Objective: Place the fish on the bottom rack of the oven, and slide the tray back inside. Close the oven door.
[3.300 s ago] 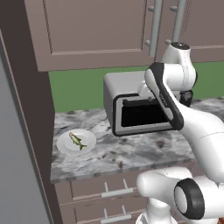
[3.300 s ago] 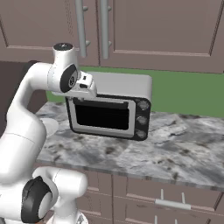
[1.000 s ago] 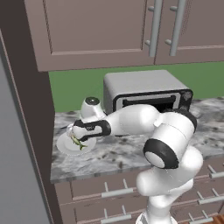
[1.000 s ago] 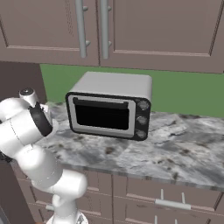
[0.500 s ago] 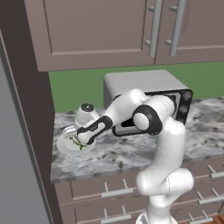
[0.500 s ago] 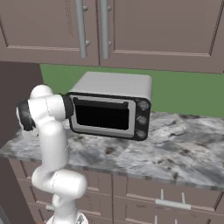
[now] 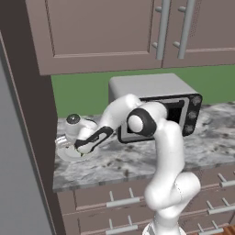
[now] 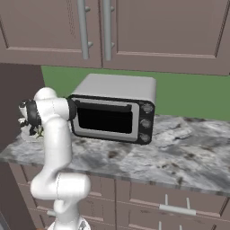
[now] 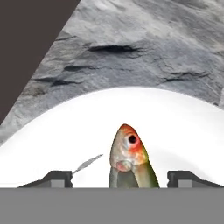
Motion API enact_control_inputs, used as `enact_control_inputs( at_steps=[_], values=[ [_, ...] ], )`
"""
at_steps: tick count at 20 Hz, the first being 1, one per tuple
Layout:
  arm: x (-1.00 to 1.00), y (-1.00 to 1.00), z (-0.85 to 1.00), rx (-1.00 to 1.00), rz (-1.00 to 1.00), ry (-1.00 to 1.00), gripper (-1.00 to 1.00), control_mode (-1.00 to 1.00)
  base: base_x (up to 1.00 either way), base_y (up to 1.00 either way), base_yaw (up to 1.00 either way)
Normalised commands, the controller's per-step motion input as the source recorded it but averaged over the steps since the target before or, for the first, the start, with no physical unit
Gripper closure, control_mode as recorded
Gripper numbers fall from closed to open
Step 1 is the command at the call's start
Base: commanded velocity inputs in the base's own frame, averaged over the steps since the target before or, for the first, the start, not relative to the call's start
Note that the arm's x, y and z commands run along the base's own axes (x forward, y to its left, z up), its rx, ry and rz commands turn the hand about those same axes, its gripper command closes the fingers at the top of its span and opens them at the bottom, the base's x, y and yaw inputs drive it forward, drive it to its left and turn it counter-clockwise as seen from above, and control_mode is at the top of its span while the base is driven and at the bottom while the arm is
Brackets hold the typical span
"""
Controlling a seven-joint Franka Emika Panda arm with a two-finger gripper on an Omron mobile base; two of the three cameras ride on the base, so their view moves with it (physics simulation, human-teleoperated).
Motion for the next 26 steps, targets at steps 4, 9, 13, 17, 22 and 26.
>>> enact_control_inputs(
  at_steps=[4,9,13,17,22,26],
  values=[
    [0.17,0.0,-0.1,-0.01,-0.01,0.05,1.0,-1.0,0.0,0.0,0.0],
    [0.0,-0.52,-0.03,0.0,0.0,-0.01,1.0,-1.0,0.0,0.0,0.0],
    [-0.13,-0.82,0.12,0.0,0.0,-0.13,1.0,-1.0,0.0,0.0,0.0],
    [-0.43,-0.76,0.57,0.04,0.0,-0.2,1.0,-1.0,0.0,0.0,0.0],
    [-0.79,-0.69,0.91,0.18,0.0,-0.22,1.0,-1.0,0.0,0.0,0.0],
    [-0.67,-0.66,1.0,0.18,0.0,-0.1,1.0,-1.0,0.0,0.0,0.0]
  ],
)
